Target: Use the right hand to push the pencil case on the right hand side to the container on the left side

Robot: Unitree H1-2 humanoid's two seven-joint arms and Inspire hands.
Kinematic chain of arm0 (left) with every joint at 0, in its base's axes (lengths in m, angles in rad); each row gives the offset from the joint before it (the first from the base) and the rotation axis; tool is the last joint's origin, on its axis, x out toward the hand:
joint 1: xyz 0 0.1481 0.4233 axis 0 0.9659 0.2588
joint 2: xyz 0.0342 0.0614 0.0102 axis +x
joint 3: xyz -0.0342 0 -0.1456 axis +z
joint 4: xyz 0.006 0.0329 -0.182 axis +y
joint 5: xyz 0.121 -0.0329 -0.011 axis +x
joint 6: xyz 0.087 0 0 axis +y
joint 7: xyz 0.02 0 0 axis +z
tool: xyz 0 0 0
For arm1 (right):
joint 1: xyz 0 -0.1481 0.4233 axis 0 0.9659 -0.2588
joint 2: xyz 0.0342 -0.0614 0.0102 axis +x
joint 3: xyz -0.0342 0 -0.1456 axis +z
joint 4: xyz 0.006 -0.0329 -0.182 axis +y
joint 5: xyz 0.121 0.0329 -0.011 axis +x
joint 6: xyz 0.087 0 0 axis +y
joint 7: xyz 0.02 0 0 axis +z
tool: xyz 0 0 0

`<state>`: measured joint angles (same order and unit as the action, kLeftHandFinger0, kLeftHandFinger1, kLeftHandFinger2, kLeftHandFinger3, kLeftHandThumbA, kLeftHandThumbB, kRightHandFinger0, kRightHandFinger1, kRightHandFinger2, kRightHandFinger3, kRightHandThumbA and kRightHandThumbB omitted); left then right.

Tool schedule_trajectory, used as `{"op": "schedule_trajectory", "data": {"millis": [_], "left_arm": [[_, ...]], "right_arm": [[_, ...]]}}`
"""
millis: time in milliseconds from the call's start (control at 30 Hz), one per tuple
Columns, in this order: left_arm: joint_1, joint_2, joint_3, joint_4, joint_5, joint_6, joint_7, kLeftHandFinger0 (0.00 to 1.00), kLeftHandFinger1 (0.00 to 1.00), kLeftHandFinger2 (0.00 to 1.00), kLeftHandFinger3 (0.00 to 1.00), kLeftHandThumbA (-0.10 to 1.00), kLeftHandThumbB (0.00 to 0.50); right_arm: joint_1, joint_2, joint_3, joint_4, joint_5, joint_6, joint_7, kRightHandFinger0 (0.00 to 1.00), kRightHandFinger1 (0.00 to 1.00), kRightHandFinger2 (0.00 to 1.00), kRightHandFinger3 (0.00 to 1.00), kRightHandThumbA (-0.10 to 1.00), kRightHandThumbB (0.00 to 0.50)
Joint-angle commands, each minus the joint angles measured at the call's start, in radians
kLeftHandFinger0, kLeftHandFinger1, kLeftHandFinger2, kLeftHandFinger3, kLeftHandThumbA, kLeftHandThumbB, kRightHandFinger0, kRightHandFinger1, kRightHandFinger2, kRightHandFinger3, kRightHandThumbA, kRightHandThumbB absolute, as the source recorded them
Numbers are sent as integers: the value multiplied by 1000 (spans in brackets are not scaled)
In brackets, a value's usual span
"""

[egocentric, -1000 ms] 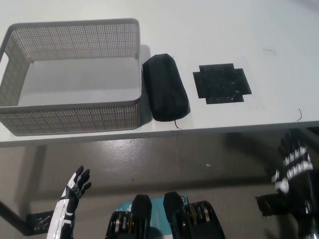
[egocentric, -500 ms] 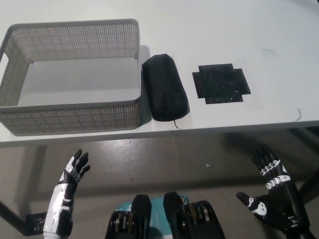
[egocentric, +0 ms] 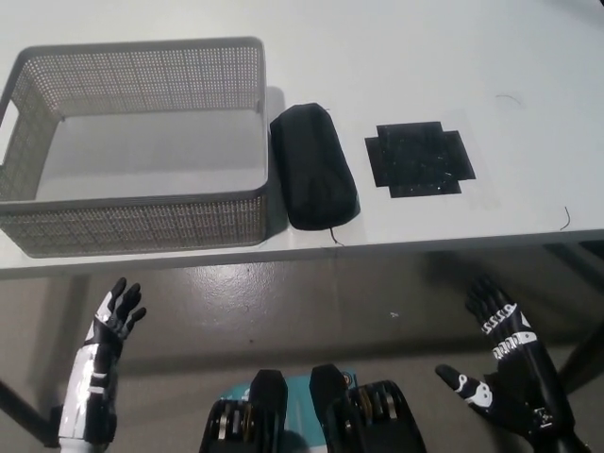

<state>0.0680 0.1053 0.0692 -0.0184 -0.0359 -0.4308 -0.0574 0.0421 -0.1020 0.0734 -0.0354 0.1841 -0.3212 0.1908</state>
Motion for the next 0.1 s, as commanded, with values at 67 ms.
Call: {"op": "schedule_trajectory", "data": {"millis": [67], "left_arm": [[-12,10,17,-6,-19,-39,3,1000,1000,1000,1000,1000,230]], "right_arm": [[-44,-15,-13,-5,-2,-24,12,1000,1000,1000,1000,1000,256]]}}
